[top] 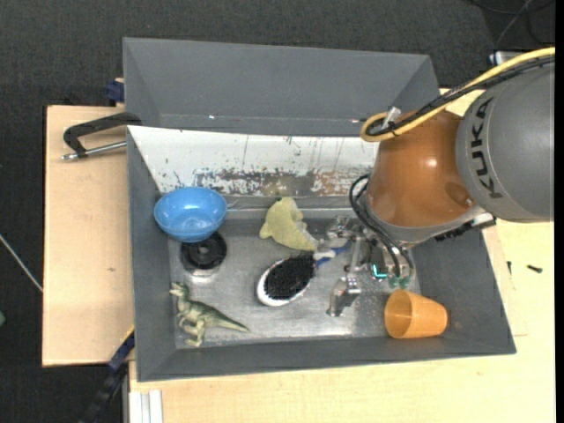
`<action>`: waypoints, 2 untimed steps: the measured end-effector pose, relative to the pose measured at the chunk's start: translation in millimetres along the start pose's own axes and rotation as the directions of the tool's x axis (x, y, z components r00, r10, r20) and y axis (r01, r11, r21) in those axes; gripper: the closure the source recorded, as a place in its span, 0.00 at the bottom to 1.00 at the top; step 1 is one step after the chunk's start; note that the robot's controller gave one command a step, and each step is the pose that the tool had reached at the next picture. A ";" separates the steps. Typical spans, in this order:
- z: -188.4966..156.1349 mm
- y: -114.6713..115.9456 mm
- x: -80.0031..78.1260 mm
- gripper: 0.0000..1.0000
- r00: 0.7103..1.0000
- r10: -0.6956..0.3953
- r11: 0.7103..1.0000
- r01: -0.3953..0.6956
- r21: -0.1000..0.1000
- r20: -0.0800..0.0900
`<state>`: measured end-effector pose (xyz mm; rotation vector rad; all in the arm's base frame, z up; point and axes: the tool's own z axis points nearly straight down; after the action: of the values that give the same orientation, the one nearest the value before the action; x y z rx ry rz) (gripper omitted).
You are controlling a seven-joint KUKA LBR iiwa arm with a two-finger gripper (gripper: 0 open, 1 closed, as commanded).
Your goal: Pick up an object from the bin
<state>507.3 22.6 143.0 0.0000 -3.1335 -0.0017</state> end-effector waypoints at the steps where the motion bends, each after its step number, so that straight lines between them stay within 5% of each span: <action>1: 58.2 54.2 -28.6 0.00 0.980 0.199 0.980 -0.199 -0.003 0.007; 2: 56.8 53.1 -29.4 1.00 0.980 0.200 0.980 -0.200 -0.003 0.010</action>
Offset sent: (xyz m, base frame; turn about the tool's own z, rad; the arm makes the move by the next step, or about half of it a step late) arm 0.0282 0.0519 -0.0580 0.2026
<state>536.3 75.8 86.0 -0.3159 -3.1275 -0.0030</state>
